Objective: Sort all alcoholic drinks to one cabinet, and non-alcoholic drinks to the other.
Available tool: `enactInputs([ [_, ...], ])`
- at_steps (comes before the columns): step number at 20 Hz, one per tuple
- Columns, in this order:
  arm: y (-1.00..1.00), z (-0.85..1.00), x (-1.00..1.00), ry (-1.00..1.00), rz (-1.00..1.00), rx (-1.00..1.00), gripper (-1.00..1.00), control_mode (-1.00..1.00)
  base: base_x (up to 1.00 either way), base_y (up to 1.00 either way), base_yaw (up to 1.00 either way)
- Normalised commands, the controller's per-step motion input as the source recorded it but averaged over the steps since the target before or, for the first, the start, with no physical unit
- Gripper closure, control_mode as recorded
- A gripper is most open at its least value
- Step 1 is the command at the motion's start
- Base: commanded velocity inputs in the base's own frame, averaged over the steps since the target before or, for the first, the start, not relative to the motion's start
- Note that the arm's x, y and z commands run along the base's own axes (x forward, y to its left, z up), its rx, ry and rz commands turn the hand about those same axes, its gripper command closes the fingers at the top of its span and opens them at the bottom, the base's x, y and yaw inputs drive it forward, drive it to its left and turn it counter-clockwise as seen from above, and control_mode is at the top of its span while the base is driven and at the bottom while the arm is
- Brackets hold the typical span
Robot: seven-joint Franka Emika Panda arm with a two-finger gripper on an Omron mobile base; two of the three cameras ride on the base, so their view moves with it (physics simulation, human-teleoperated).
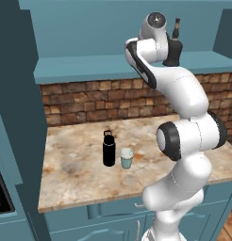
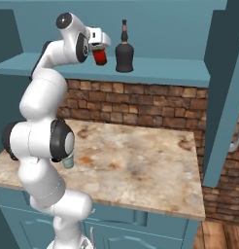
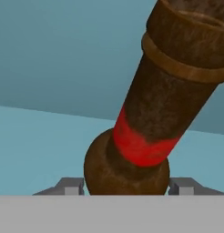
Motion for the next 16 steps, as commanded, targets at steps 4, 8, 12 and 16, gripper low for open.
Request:
enactInputs([
  [4, -0.01, -0.03, 0.00, -0.02, 0.01, 0.01, -1.00, -1.00, 0.00, 0.00, 0.00],
  [8, 0.00, 0.00, 0.00, -0.05, 0.00, 0.00, -1.00, -1.00, 0.00, 0.00, 0.00],
  [12, 0.00, 0.00, 0.01, 0.00, 0.00, 0.00, -1.00, -1.00, 0.00, 0.00, 0.00],
  [16, 0.00, 0.00, 0.27, 0.00, 0.00, 0.00, -1.00, -1.00, 0.00, 0.00, 0.00],
])
